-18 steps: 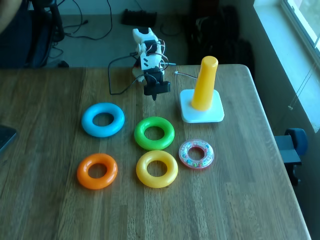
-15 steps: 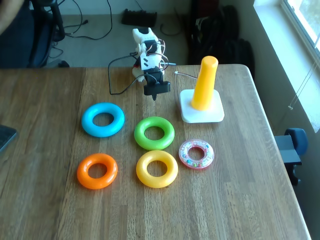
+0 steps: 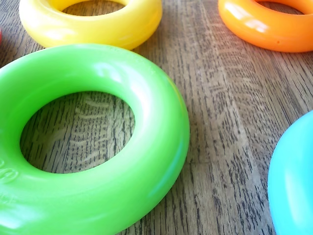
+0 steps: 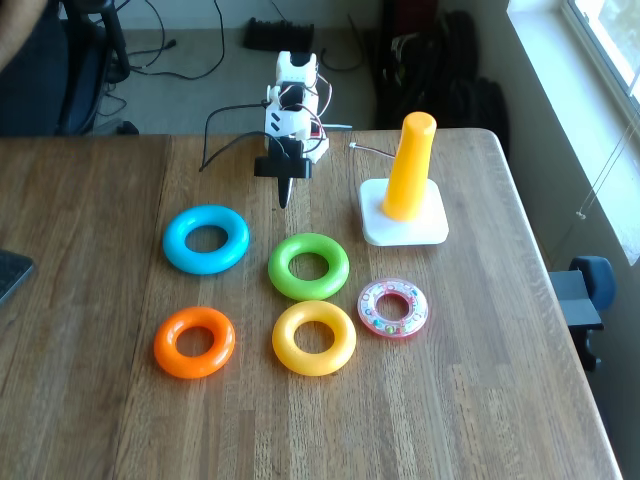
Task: Pick and place the blue ring
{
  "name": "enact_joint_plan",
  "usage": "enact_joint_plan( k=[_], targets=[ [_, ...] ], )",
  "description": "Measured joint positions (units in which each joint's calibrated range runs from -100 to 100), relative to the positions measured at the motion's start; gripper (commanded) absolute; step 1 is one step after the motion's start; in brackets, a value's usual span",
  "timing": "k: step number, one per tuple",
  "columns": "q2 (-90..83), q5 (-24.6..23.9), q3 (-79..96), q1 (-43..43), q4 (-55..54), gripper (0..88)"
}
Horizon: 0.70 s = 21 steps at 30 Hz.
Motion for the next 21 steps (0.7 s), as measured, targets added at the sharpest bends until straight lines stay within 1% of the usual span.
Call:
enact_joint_plan(
  k=[6,10,15,17,21],
  targets=[
    [0.0,0.0,-1.34,0.79,0.0,3.4],
    [0.56,0.0,-4.99,0.79,0.08,10.5],
    [3.92,-0.05,-15.85,0.79,3.33,20.9],
    [6.71,-0.05,-20.04,0.79,5.56,22.6],
    [14.95,0.29,-27.25,2.6,10.4,22.6]
  ],
)
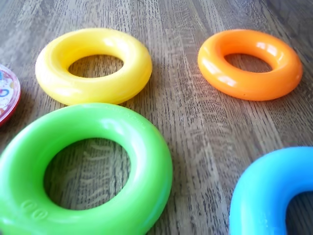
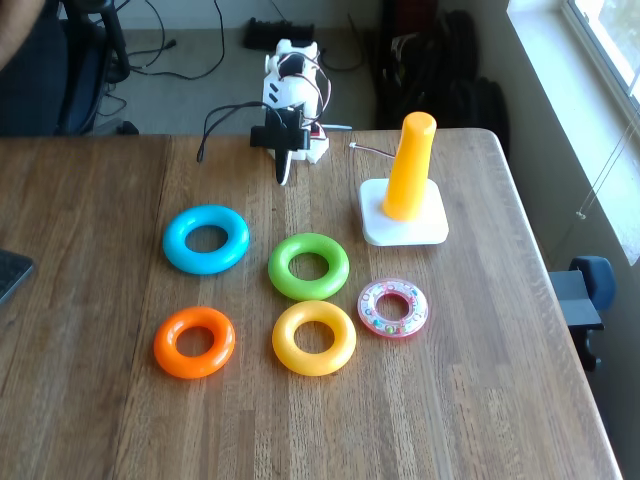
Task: Pick and place the blue ring
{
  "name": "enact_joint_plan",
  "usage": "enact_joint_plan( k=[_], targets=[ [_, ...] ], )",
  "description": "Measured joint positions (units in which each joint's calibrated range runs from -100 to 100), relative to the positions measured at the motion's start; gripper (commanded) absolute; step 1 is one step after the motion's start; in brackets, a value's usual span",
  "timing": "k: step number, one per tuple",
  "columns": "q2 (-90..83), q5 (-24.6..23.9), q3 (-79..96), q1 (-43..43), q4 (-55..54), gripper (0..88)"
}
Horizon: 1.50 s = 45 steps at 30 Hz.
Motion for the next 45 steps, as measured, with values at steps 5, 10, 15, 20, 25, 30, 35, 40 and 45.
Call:
enact_joint_plan(
  k=[5,10,15,20,25,30,35,40,45],
  targets=[
    [12.95,-0.29,-9.97,7.25,1.91,22.7],
    [28.22,-0.34,-22.08,13.17,1.91,22.6],
    [42.13,-0.34,-34.82,17.03,1.91,22.6],
    [53.4,-0.34,-42.03,20.73,1.91,22.6],
    [64.43,-0.34,-43.63,23.97,1.83,22.6],
    [72.5,-0.34,-43.9,24.28,0.32,22.6],
    [76.98,-0.34,-46.75,24.83,-6.19,22.6],
    [78.5,-0.34,-47.37,24.83,-11.27,22.6],
    [81.93,-0.1,-47.37,24.75,-13.89,22.6]
  ],
)
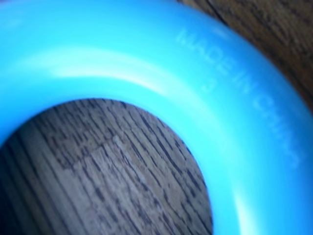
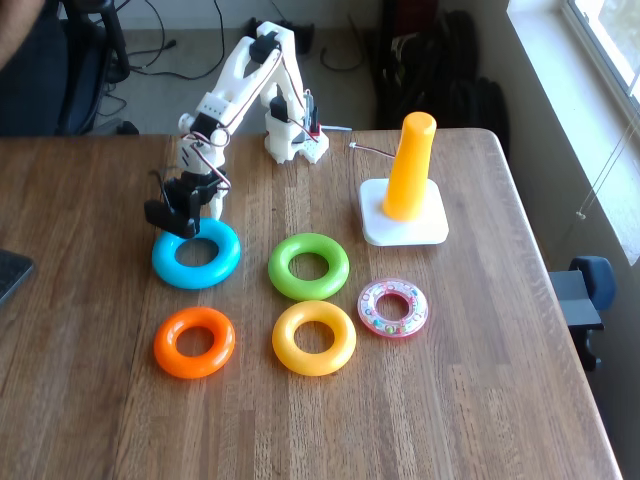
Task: Pick and place the blue ring
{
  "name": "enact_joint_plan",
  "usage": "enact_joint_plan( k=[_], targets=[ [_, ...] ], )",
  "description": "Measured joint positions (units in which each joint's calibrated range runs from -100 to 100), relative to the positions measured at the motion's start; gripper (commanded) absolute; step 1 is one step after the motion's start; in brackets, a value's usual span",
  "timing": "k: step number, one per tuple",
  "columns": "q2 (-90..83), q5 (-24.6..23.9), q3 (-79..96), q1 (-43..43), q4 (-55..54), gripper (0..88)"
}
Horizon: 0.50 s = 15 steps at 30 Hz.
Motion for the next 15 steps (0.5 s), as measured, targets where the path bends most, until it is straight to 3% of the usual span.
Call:
enact_joint_plan(
  k=[10,15],
  targets=[
    [11.03,-0.54,-3.74,0.0,-0.4,22.1],
    [11.51,-0.2,-4.27,0.0,-0.32,9.2]
  ],
)
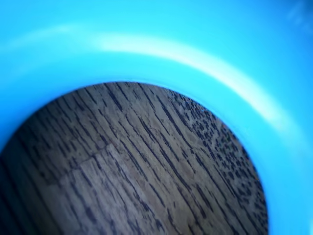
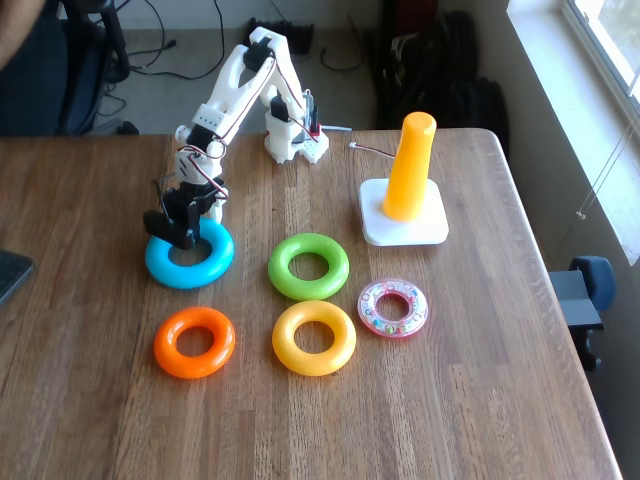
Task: Pick and place the blue ring
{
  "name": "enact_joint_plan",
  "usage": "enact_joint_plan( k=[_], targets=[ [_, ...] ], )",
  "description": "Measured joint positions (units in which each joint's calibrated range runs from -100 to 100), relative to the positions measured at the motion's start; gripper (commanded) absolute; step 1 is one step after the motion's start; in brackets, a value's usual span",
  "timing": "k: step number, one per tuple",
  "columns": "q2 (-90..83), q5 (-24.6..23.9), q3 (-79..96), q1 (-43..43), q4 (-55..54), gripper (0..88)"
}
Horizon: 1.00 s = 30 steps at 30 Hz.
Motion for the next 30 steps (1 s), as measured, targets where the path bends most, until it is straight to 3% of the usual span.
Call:
enact_joint_plan(
  k=[3,17,23,30],
  targets=[
    [-0.96,-0.34,0.0,-0.08,-0.08,0.0],
    [-9.67,-0.34,0.36,-0.16,0.0,2.4],
    [-26.86,-0.39,0.36,-1.02,0.0,2.4],
    [-47.4,-1.9,1.25,-8.83,2.54,2.4]
  ],
)
